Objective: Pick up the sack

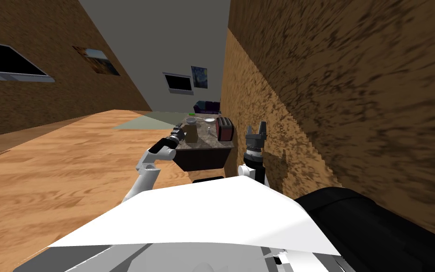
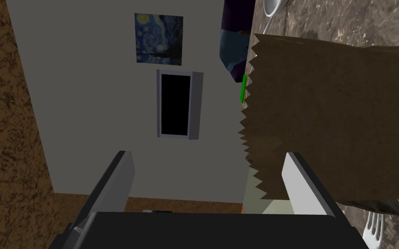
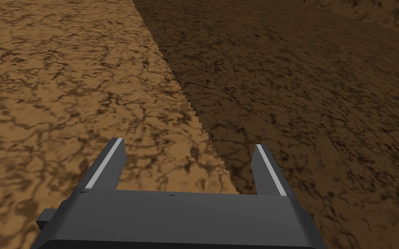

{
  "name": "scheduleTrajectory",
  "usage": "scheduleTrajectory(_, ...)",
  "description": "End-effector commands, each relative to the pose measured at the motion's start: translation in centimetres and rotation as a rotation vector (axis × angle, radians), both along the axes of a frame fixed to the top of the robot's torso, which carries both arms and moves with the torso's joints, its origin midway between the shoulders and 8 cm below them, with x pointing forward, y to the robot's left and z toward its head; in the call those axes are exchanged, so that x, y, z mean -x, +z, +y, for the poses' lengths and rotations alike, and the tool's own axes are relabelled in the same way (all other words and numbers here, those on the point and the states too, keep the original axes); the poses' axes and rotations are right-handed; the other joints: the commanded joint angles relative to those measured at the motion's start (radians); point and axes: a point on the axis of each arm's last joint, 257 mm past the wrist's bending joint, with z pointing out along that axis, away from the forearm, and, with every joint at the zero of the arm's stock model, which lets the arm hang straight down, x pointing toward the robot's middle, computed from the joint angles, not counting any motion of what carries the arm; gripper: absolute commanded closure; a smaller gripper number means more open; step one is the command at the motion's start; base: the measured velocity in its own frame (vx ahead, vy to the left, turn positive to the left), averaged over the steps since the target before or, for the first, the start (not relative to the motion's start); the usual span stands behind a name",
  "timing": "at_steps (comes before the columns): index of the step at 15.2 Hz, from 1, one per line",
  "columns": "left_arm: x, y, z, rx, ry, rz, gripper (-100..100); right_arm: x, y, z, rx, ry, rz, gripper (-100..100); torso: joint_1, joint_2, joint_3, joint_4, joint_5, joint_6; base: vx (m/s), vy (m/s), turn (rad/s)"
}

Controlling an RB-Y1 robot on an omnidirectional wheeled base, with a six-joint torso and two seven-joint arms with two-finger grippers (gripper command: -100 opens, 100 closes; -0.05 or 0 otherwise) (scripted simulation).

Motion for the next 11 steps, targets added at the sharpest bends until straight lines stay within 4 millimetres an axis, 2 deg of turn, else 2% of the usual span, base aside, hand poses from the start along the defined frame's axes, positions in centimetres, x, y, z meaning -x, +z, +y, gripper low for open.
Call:
scheduleTrajectory(1,-0.3,-1.2,-0.2,-0.003,-0.002,0.047,-100,0.0,0.0,0.0,0.000,0.000,0.000,0,0.000,0.000,0.000,0.000,0.000,0.000,-0.010,-0.001,-0.006)
scheduleTrajectory(2,-1.3,-1.6,-0.7,0.006,-0.017,0.077,-100,0.0,0.0,0.0,0.000,0.000,0.000,0,0.000,0.000,0.000,0.000,0.000,0.000,-0.014,-0.002,-0.004)
scheduleTrajectory(5,-1.4,-2.3,-0.8,-0.002,-0.015,0.116,-100,0.0,0.0,0.0,0.000,0.000,0.000,0,0.000,0.000,0.000,0.000,0.000,0.000,-0.008,-0.001,-0.005)
scheduleTrajectory(6,-2.3,-2.9,-1.2,0.004,-0.029,0.154,-100,0.0,0.0,0.0,0.000,0.000,0.000,0,0.000,0.000,0.000,0.000,0.000,0.000,-0.007,-0.002,0.000)
scheduleTrajectory(9,-2.4,-3.5,-1.2,-0.004,-0.027,0.186,-100,0.0,0.0,0.0,0.000,0.000,0.000,0,0.000,0.000,0.000,0.000,0.000,0.000,-0.005,-0.001,-0.006)
scheduleTrajectory(10,-3.2,-3.8,-1.7,0.001,-0.039,0.222,-100,0.0,0.0,0.0,0.000,0.000,0.000,0,0.000,0.000,0.000,0.000,0.000,0.000,0.000,0.000,0.000)
scheduleTrajectory(11,-3.3,-4.0,-1.8,-0.003,-0.040,0.235,-100,0.0,0.0,0.0,0.000,0.000,0.000,0,0.000,0.000,0.000,0.000,0.000,0.000,-0.006,-0.003,-0.008)
